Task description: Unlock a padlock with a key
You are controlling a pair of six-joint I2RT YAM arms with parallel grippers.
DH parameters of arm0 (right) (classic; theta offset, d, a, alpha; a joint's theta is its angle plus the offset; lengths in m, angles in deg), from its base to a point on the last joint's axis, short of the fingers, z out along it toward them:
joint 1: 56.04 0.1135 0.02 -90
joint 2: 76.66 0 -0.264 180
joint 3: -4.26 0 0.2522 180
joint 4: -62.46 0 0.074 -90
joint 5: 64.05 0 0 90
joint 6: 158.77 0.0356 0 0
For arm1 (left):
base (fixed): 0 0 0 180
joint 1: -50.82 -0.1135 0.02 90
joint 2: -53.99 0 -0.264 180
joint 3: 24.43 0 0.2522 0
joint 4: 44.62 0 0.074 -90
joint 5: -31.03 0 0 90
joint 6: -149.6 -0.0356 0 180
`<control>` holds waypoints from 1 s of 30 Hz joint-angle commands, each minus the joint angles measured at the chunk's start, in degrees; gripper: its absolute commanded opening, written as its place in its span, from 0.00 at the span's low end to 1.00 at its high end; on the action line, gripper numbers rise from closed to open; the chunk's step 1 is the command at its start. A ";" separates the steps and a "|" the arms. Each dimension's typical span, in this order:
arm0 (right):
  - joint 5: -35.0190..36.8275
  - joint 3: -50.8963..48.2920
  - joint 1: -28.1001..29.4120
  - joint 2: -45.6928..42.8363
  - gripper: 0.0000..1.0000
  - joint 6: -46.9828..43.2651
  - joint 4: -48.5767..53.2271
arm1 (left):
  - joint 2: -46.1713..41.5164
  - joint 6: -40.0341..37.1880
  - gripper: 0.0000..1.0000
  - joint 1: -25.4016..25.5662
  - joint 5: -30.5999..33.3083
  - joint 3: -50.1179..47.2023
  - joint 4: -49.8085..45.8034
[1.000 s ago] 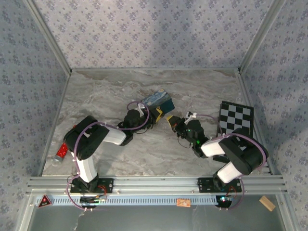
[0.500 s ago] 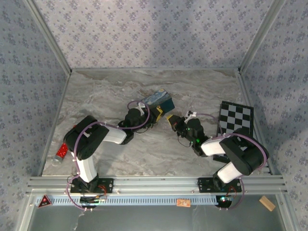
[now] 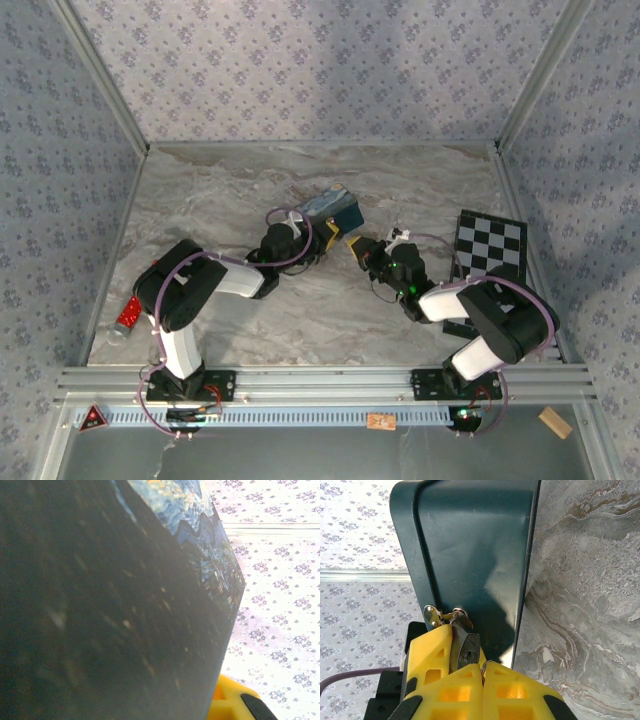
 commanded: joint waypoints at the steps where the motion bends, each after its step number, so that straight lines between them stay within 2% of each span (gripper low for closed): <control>1: -5.98 4.20 0.25 0.70 0.00 0.88 -1.30 | 0.38 -1.90 0.00 4.86 -12.98 3.79 4.27; 4: -7.72 4.76 -1.14 1.05 0.00 2.11 -2.57 | 0.13 -2.79 0.00 5.20 -13.47 4.44 2.86; 12: -8.79 6.36 -0.76 0.34 0.00 -1.38 1.41 | 0.30 -3.26 0.00 5.37 -14.09 4.99 2.46; 16: -6.97 6.53 -0.05 -0.44 0.00 -5.56 5.20 | 0.54 -3.09 0.00 5.44 -14.09 4.90 2.95; 26: -8.64 8.04 0.17 -2.73 0.00 -12.04 6.00 | 1.09 -3.08 0.00 5.53 -14.44 5.12 3.13; 30: -10.25 8.55 -0.32 -2.17 0.00 -10.44 4.46 | 1.17 -3.16 0.00 5.64 -14.80 5.33 3.22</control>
